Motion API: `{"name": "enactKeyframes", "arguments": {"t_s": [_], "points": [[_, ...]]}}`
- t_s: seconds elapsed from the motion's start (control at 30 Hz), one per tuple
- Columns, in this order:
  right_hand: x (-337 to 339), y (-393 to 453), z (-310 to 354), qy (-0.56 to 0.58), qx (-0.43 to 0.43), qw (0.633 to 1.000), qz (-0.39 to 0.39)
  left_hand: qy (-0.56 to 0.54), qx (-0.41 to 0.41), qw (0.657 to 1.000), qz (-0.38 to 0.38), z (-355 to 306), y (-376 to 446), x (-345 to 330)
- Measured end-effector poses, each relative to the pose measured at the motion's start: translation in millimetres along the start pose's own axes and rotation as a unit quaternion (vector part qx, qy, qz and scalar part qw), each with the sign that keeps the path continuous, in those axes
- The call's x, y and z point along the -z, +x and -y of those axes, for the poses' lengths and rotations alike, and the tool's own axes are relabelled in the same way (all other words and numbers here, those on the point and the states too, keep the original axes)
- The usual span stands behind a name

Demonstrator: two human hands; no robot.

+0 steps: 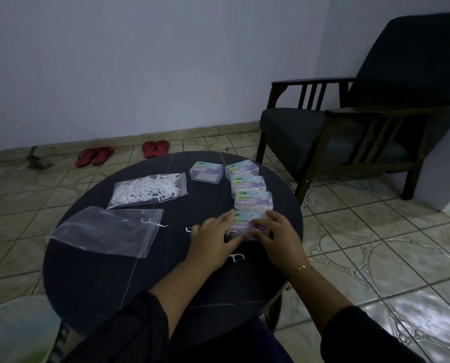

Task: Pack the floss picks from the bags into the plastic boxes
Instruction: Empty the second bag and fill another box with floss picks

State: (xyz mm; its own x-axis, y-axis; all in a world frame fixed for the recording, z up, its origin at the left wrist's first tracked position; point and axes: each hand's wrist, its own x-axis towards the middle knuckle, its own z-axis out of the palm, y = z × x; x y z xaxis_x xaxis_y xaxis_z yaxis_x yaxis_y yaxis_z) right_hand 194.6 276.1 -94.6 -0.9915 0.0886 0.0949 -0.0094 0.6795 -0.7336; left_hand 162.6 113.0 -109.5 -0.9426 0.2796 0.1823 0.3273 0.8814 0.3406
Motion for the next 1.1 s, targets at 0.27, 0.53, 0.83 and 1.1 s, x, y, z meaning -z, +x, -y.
{"name": "enactKeyframes", "arguments": {"t_s": [0.27, 0.53, 0.83, 1.1], "points": [[0.2, 1.1, 1.6, -0.011, -0.011, 1.0, -0.012, 0.041, 0.002, 0.999, 0.021, -8.8, 3.6, -0.6], [6.2, 14.0, -5.8, -0.003, -0.017, 0.999, -0.048, -0.006, 0.033, 0.999, -0.013, -33.9, 17.0, -5.4], [8.0, 59.5, -4.0, -0.07, -0.042, 0.994, -0.074, -0.023, 0.06, 0.997, 0.049, -31.5, 48.8, -0.7], [16.3, 149.5, 5.9, -0.156, 0.012, 0.988, 0.0, 0.072, -0.04, 0.986, 0.147, -37.3, 97.7, 5.0]]}}
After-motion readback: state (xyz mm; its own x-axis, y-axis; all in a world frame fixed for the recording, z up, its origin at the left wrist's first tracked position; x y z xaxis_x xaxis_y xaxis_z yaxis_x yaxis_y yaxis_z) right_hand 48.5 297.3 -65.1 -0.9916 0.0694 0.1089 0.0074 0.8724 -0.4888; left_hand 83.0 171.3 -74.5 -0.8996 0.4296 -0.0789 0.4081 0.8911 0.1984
